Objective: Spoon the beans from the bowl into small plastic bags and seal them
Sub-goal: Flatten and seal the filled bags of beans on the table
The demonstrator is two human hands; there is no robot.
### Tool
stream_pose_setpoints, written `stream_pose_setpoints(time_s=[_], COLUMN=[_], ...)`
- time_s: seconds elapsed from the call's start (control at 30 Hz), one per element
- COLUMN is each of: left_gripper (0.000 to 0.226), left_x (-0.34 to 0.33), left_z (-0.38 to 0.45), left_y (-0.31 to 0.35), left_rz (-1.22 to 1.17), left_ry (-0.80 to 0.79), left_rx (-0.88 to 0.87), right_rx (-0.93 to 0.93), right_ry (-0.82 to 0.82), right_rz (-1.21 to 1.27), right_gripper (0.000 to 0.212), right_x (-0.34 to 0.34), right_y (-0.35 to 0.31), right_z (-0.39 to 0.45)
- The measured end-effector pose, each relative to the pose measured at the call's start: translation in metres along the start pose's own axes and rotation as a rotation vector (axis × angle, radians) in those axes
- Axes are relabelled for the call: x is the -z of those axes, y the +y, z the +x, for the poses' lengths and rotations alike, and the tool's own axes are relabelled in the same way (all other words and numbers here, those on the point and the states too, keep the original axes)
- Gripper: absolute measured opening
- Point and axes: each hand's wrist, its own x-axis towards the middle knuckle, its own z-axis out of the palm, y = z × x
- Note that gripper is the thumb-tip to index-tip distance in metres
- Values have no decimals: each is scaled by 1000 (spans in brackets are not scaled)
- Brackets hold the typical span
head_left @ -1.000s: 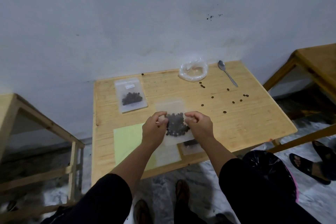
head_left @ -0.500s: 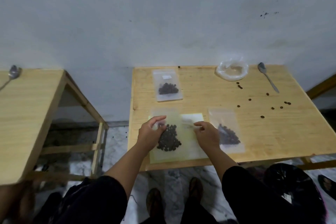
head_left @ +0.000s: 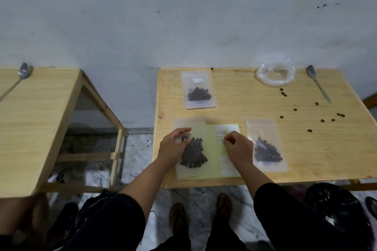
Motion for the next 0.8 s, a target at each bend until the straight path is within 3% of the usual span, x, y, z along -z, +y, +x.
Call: stream_pose_setpoints(time_s=[0.17, 0.33, 0.53, 0.8], left_gripper=[32, 32, 32, 32], left_x=[-1, -1, 2, 11], left_z=[3, 9, 17, 15], left_y=[2, 15, 48, 74], left_rz=[5, -75, -119, -150], left_ry=[8, 27, 29, 0], left_rx=[2, -3, -104, -245], right_rx=[9, 138, 168, 215], right_ry=[20, 142, 77, 79], right_rz=[40, 113, 323, 316], right_gripper=[7, 5, 4, 5], right_x=[4, 17, 34, 45], right_y=[-2, -28, -69, -102], right_z=[0, 1, 0, 3])
